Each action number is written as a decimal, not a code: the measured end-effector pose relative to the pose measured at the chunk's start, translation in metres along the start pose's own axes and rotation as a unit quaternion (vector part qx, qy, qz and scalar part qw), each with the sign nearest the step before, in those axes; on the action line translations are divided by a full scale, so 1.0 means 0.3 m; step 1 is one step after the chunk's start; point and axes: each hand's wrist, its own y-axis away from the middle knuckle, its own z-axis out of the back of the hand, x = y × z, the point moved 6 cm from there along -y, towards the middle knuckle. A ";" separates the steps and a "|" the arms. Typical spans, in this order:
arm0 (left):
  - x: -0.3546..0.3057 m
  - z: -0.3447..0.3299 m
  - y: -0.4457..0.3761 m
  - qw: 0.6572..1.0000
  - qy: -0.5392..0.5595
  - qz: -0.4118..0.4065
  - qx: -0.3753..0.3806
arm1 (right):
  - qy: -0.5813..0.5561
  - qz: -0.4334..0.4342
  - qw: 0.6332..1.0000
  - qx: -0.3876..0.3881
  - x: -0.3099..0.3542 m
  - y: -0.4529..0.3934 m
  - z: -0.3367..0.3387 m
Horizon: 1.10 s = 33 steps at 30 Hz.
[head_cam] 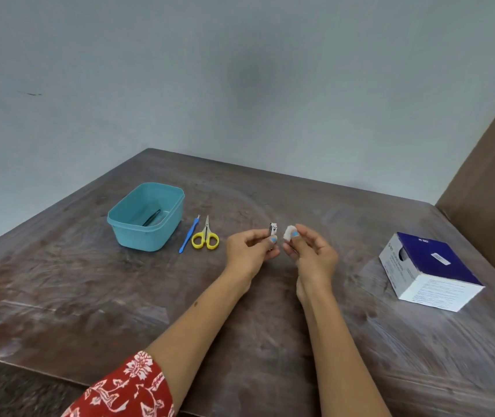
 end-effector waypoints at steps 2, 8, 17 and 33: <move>0.005 0.003 0.002 1.000 0.003 -0.002 0.003 | -0.028 -0.025 0.999 0.004 -0.004 0.001 -0.002; 0.005 -0.002 0.012 1.000 -0.009 -0.019 0.002 | -0.018 -0.040 0.998 0.043 0.001 0.014 -0.011; 0.000 -0.001 0.015 0.999 -0.025 -0.031 0.008 | 0.043 -0.002 0.998 0.040 0.005 0.011 -0.010; -0.019 0.016 0.023 0.999 -0.021 -0.033 -0.007 | 0.242 0.114 0.962 0.060 0.040 0.057 -0.038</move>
